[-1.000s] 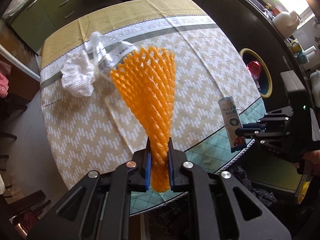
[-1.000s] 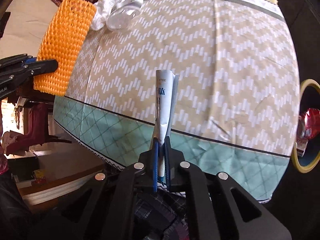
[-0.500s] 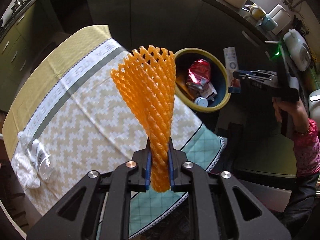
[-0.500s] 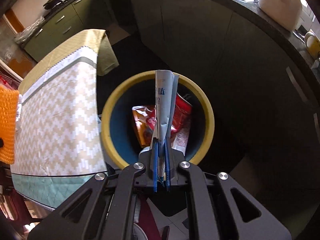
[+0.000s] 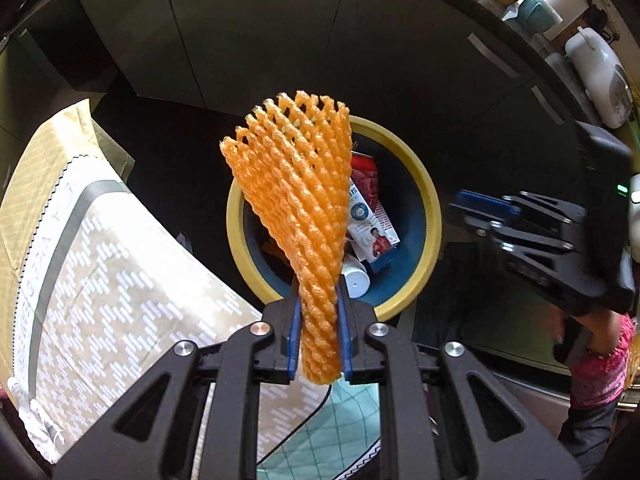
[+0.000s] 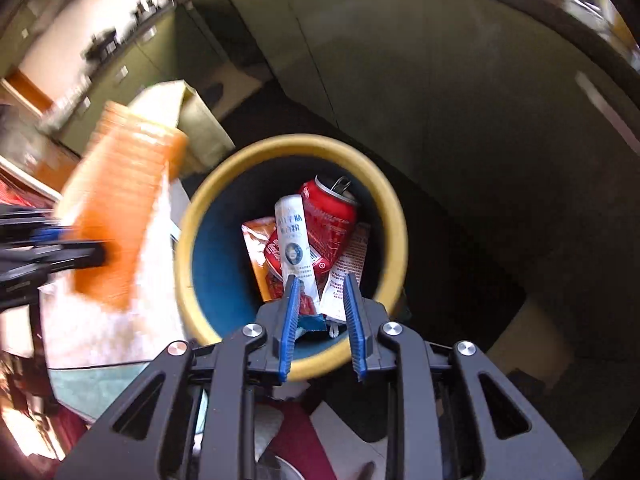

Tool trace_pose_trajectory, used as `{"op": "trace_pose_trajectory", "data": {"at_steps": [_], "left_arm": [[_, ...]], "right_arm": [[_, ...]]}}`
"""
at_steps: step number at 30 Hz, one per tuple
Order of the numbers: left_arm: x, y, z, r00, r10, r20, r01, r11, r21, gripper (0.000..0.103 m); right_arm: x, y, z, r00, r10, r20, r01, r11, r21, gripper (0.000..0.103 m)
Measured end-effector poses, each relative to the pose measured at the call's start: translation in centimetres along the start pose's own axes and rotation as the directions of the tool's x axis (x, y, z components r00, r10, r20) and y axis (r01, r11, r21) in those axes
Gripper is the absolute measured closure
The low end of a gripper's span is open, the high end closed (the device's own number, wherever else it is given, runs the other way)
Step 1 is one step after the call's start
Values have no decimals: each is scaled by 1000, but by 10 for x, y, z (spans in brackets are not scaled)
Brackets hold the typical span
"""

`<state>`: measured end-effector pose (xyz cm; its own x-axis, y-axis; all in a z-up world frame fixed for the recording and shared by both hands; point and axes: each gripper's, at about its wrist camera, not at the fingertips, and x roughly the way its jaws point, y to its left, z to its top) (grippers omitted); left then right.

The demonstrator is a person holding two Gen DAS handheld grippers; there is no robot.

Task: Collect trash
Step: 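Drop the white drink can into the bin with the right gripper while left gripper drops the foam net there, then grasp the white tissue with the left gripper while right gripper grasps the clear water bottle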

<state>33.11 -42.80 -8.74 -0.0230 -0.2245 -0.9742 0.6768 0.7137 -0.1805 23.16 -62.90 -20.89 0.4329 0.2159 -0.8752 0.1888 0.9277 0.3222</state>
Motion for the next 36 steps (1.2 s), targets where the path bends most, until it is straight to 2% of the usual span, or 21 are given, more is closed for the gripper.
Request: {"op": "trace_pose_trajectory", "data": {"at_steps": [2,5,8,11,14,19,24,28,31,33,36], "left_arm": [[19,1,9,1000,-4,-29,4,1000,-18,85],[41,0,18,998,3,-56,-5,999,-35,82],[54,-2,22,997,-10,-76,6,999,-50,70],[59,-7,18,996,-7,-87,3,999,-40,67],[54,-4,12,996,-22,-90,18,999,-45,51],[37,1,5,997,-52,-59,49,998,-49,42],[-4,12,-7,997,-74,6,75,996,-45,41],[-70,50,-46,997,-42,72,48,996,-82,41],[-120,90,-94,995,43,95,-29,990,-139,40],[-149,129,-136,988,124,98,-102,974,-202,40],[-182,190,-202,968,235,87,-195,924,-327,37]], "right_arm": [[-18,-12,-9,999,26,33,-27,999,21,69],[-36,-23,-29,998,39,47,-40,998,40,69],[-42,-27,-38,998,45,41,-47,997,55,69],[-48,-30,-43,998,44,45,-47,997,63,69],[-66,-35,-46,997,36,63,-40,997,69,69],[-89,-31,-47,995,20,96,-25,998,56,69],[-108,-7,-52,994,29,109,-30,1000,5,69],[-121,27,-56,993,44,109,-36,996,-78,68],[-126,67,-55,993,57,107,-37,984,-176,66],[-123,98,-52,993,68,92,-43,967,-250,65],[-107,148,-42,995,86,58,-61,935,-348,64]]}}
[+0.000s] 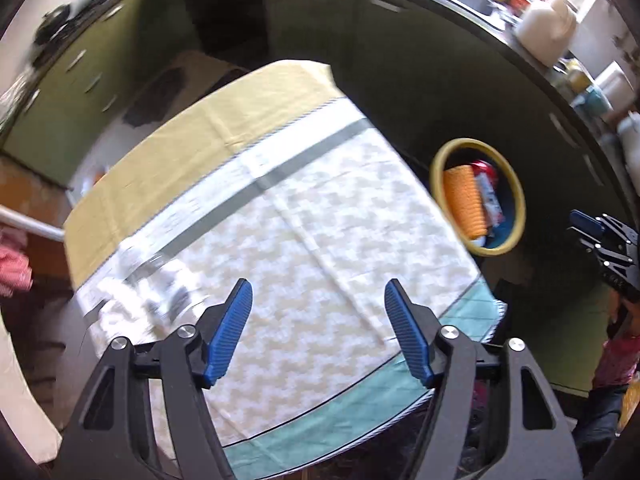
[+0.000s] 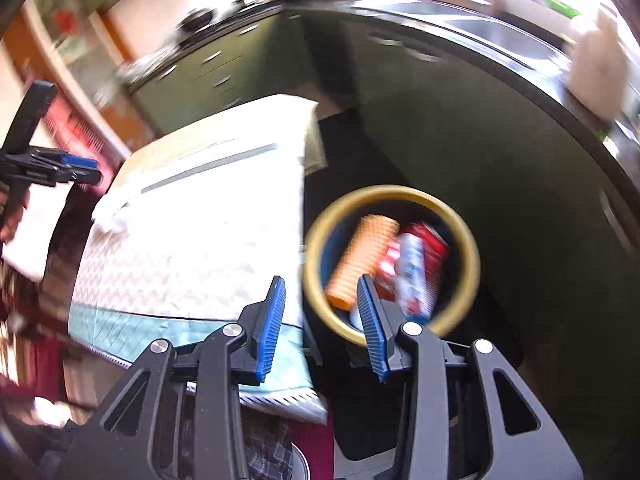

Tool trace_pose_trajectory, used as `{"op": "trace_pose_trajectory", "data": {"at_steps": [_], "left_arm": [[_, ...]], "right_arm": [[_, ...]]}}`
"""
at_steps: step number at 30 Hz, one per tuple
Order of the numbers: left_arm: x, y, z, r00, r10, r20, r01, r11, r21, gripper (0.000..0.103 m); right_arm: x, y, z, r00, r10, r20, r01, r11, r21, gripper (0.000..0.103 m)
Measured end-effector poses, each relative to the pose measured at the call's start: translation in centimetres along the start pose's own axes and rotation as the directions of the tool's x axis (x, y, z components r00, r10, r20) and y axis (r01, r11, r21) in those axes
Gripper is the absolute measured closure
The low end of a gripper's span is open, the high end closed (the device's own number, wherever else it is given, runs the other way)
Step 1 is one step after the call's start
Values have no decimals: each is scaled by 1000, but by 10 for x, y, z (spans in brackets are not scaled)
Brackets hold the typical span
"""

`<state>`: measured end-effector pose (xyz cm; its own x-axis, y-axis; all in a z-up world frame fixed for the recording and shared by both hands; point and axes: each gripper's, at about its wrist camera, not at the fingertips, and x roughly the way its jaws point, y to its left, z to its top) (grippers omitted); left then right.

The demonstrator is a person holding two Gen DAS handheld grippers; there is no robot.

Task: Collect trash
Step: 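Grasp the white tissue with the left gripper while right gripper grasps the clear water bottle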

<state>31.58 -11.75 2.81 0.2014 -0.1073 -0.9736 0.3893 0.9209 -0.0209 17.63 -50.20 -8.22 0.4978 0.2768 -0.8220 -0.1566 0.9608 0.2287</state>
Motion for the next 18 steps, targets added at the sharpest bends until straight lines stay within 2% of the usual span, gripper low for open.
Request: {"op": "trace_pose_trajectory", "data": {"at_steps": [4,6,8,11,13,16,18], "left_arm": [[7,104,-46,989,140,-40,-145,975,-166,37],[23,153,-65,984,161,-78,-175,955,-241,37],[42,192,-80,983,143,-113,-172,936,-306,37],[68,231,-89,986,91,-136,-137,916,-377,37],[82,244,-91,988,45,-145,-101,909,-406,37],[102,257,-91,985,25,-168,-96,898,-429,37],[115,268,-93,984,-12,-178,-72,885,-459,37]], "right_arm": [[34,60,31,998,35,-49,-40,993,-108,61],[56,93,46,993,72,-98,-86,986,-143,61],[76,128,57,982,110,-152,-137,974,-178,61],[103,179,68,964,135,-227,-188,955,-228,61],[120,207,72,956,130,-265,-200,945,-259,61],[138,238,74,944,118,-309,-213,933,-292,61],[148,252,74,936,114,-334,-221,926,-305,61]]}}
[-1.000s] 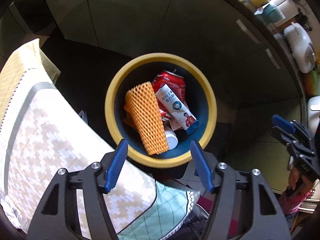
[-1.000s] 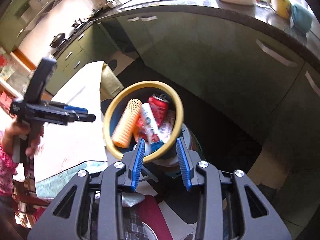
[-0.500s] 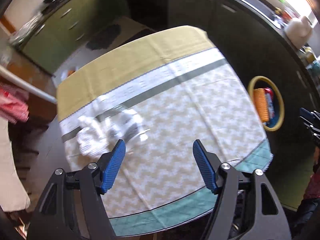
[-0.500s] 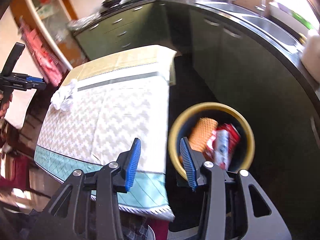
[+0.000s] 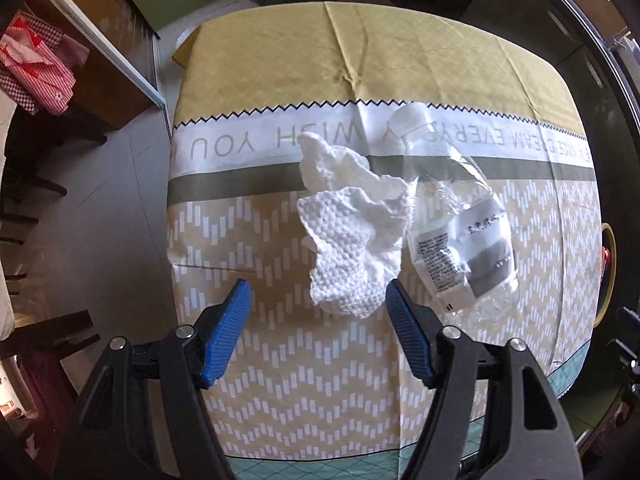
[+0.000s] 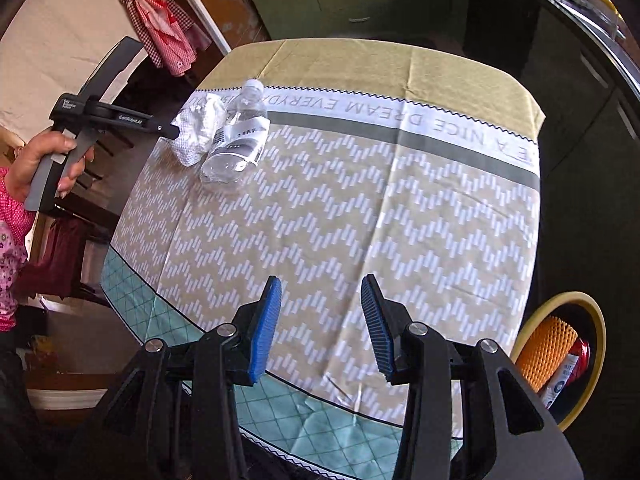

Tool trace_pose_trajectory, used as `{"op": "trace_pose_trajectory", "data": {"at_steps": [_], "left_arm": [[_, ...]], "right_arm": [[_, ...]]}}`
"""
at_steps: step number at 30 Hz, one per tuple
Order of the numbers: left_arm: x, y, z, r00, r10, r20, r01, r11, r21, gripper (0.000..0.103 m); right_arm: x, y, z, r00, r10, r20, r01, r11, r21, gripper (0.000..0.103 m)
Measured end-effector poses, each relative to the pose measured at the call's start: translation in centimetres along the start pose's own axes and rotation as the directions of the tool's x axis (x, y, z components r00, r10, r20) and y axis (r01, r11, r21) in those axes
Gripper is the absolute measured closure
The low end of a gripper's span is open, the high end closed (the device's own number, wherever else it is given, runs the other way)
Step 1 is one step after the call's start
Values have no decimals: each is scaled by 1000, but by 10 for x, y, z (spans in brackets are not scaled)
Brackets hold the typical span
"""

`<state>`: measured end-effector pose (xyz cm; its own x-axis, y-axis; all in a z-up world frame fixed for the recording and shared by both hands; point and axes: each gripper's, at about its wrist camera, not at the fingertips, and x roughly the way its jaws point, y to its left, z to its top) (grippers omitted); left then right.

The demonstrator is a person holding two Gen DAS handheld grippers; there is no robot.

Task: Collect trash
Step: 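Grasp the white tissue with the left gripper while right gripper grasps the clear water bottle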

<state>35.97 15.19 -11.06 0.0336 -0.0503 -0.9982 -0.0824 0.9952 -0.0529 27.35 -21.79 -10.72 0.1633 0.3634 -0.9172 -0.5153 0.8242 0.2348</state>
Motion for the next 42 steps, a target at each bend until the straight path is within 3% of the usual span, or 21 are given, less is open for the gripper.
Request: {"op": "trace_pose_trajectory", "data": {"at_steps": [7,8,10,11,12,15,20,21,24,27,30,42], "left_arm": [[24,8,8,985,-169,-30,168,985,-28,38],[26,7,9,983,-179,-31,178,984,-28,43],[33,6,10,981,-191,-44,191,982,-13,68],[35,7,9,979,-196,-47,196,981,-12,88],[37,6,9,980,-196,-44,196,981,-9,94],[29,9,4,985,-173,-11,173,985,17,96],[-9,27,-13,984,-165,62,163,986,27,96],[-20,31,-18,984,-157,81,155,987,30,96],[-49,42,-33,980,-151,127,149,988,31,96],[-74,50,-49,974,-161,162,156,987,42,96],[-90,47,-65,966,-178,187,169,984,59,96],[-114,35,-102,950,-241,197,216,966,140,96]], "right_arm": [[29,12,29,999,11,-53,-11,1000,-8,58],[32,13,33,998,11,-57,-11,1000,-6,58],[38,13,42,998,22,-64,-22,1000,2,58],[41,14,46,997,32,-67,-31,999,11,58],[44,13,51,996,45,-72,-44,999,21,57],[53,11,67,993,93,-70,-88,994,66,47],[77,13,102,979,183,-84,-172,976,130,45],[84,16,110,978,185,-91,-172,976,137,38],[102,34,135,982,143,-123,-131,987,96,29],[121,51,156,980,108,-168,-99,993,59,27],[141,53,171,966,126,-224,-110,990,86,27],[189,64,181,937,176,-301,-150,983,107,24]]}}
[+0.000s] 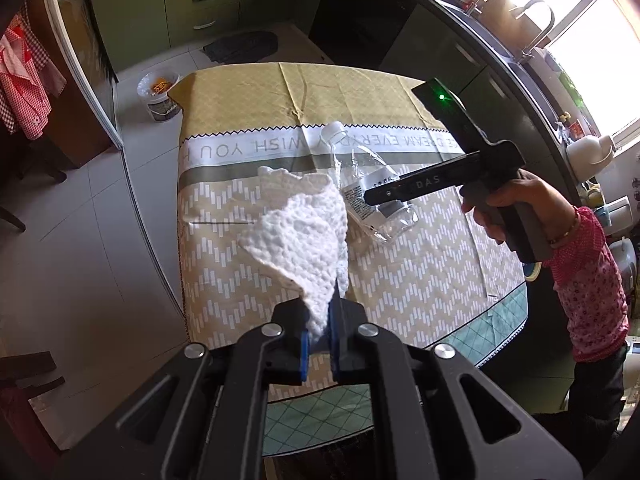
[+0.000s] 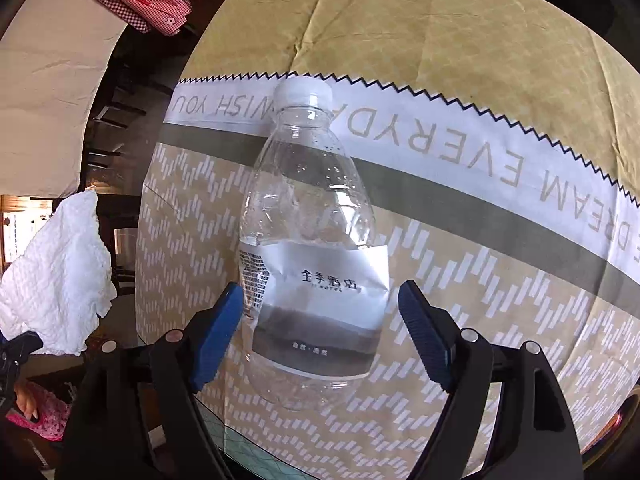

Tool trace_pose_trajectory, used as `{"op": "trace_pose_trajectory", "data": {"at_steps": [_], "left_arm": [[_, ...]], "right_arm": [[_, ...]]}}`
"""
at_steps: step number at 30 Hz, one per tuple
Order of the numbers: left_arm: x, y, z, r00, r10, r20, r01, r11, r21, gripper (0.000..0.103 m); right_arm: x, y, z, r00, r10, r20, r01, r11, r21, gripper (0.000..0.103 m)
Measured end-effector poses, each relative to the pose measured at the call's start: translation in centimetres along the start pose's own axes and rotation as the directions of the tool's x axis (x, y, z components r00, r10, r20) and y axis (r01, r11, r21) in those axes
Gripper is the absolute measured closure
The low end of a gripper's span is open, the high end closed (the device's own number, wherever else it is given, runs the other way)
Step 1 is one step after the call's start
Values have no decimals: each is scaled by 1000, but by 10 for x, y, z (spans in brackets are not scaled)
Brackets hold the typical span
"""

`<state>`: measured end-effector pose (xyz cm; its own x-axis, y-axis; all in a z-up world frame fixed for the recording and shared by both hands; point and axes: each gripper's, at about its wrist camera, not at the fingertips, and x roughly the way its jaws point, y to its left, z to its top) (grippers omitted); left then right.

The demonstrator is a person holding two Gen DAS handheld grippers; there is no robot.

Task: Collect trash
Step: 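Grasp the white tissue with the left gripper while right gripper grasps the clear water bottle, then release the water bottle into the bin with the right gripper while left gripper drops the tissue there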

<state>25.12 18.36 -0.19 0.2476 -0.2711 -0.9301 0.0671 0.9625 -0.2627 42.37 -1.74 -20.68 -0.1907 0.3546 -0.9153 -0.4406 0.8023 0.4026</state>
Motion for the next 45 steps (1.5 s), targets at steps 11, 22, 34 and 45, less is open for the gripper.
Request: {"op": "trace_pose_trajectory", "data": {"at_steps": [11,22,34,45], "left_arm": [[-1,4,-2,1000,3,-3,-3,1000,-14,96],[-5,-22,3,1000,1,7,-2,1000,28,96],[0,-117,19,1000,-30,-6,31,984,175,96],[38,-270,45,992,-107,-66,125,909,398,96]], "right_arm": [[-6,24,-6,999,-8,54,11,998,-63,75],[-45,35,-44,978,-91,190,119,983,-142,86],[-143,-59,-139,930,-122,346,141,989,-32,85],[-237,-290,-334,836,-363,412,166,882,441,85]]}}
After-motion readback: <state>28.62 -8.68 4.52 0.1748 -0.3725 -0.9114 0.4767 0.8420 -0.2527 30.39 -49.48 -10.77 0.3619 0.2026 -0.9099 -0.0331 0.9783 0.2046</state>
